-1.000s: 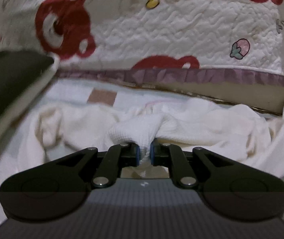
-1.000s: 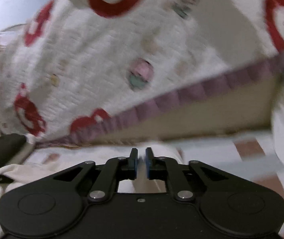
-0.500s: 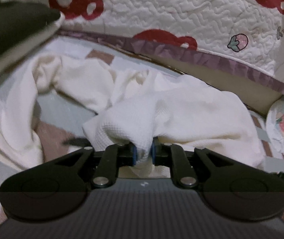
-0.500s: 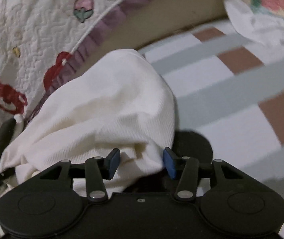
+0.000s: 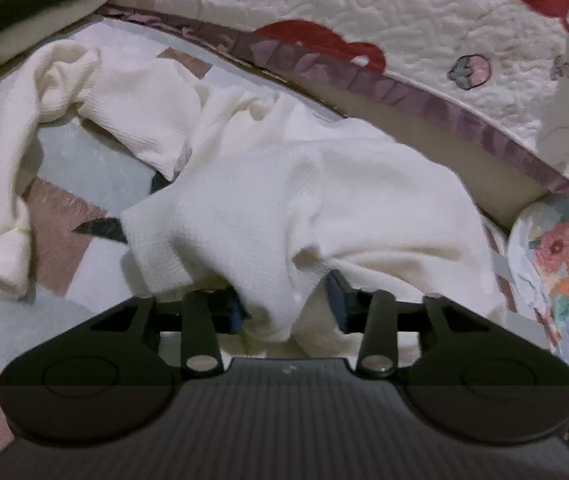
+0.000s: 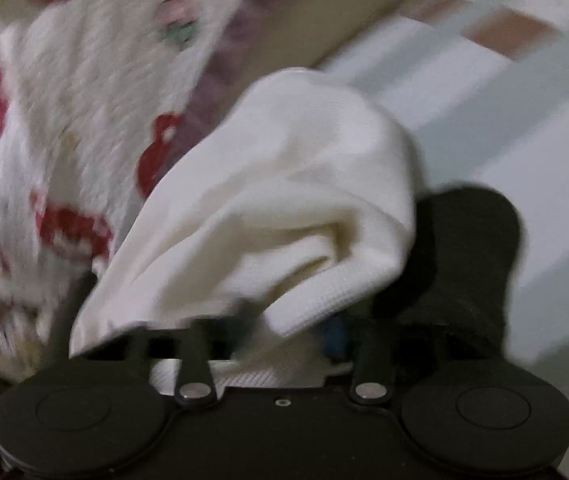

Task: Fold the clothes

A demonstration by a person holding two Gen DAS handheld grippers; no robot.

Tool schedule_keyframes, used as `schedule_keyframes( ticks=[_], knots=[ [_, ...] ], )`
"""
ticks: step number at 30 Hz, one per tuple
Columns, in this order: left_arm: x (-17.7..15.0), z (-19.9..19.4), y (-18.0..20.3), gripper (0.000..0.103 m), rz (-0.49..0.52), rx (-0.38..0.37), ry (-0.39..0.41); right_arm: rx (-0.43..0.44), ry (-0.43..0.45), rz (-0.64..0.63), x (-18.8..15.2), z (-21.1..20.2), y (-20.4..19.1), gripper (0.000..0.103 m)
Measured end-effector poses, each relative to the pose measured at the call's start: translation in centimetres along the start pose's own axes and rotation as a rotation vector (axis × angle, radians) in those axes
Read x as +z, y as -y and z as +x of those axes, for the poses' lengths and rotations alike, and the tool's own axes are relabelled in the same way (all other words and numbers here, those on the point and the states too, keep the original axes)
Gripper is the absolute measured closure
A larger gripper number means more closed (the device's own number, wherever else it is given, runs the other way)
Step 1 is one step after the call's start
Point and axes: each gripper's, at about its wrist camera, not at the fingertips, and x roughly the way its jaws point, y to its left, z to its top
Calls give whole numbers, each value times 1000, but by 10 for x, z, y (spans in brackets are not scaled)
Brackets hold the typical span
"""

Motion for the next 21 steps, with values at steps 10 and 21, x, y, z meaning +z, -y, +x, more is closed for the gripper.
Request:
schedule_keyframes(
  ticks=[10, 21],
  knots=[
    [45, -44, 30, 96, 220, 144, 217, -212, 179, -565, 89, -85, -45, 95],
    [40, -34, 92, 75, 395, -10, 246, -644, 382, -915, 220, -94, -37, 79]
  ],
)
